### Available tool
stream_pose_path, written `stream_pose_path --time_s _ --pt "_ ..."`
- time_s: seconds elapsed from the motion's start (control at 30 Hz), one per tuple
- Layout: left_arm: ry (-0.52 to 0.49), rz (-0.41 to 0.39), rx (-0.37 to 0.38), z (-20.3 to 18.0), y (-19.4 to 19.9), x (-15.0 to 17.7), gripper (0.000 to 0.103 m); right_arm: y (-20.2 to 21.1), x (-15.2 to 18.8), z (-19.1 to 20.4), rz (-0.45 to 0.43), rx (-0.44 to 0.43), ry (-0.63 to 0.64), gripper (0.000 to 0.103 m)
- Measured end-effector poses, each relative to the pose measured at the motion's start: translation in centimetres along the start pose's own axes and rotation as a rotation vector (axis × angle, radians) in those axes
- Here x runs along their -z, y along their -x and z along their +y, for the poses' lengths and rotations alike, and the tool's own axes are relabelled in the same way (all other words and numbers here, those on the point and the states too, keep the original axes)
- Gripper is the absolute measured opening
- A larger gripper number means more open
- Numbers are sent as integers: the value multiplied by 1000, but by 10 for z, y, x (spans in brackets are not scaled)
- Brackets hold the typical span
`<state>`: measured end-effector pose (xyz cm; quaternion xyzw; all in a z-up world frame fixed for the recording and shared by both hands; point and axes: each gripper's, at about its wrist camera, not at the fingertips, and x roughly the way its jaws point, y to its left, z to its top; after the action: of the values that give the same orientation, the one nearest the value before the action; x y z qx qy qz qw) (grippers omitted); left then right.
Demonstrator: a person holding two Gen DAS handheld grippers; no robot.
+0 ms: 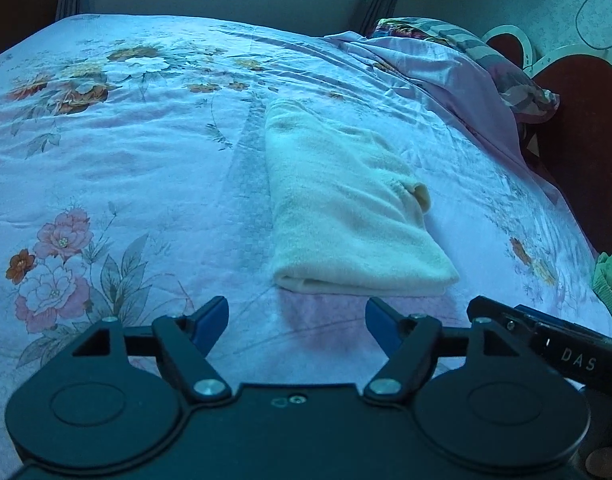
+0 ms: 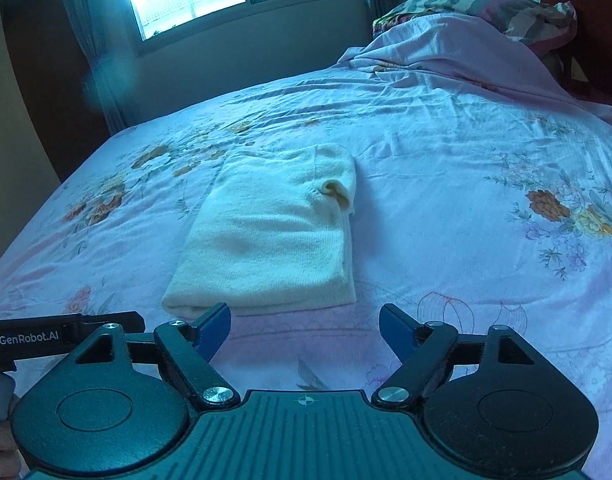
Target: Fold small clothes
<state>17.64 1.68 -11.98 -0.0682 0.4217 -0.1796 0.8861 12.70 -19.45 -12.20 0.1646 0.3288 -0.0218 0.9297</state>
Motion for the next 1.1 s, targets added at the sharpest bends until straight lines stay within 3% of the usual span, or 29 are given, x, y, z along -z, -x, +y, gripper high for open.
stream_pose_path --time_s 0.37,0.6,0.77,0.8,0.87,1.1 --pt "47 73 32 12 -102 -72 73 -117 -66 -41 85 -29 -102 83" --pt "104 116 145 20 -153 -88 73 -173 -97 -64 100 -82 -182 89" --pt "152 125 202 25 -165 -92 58 -194 -101 -66 105 -147 -177 89" --pt "169 128 215 28 -166 -91 55 -196 -102 -64 109 -163 -174 77" --pt "182 129 220 30 -167 -92 45 -202 -104 -56 136 -177 -138 39" --pt "126 59 179 15 -146 -96 30 -190 -106 -43 95 -179 -116 28"
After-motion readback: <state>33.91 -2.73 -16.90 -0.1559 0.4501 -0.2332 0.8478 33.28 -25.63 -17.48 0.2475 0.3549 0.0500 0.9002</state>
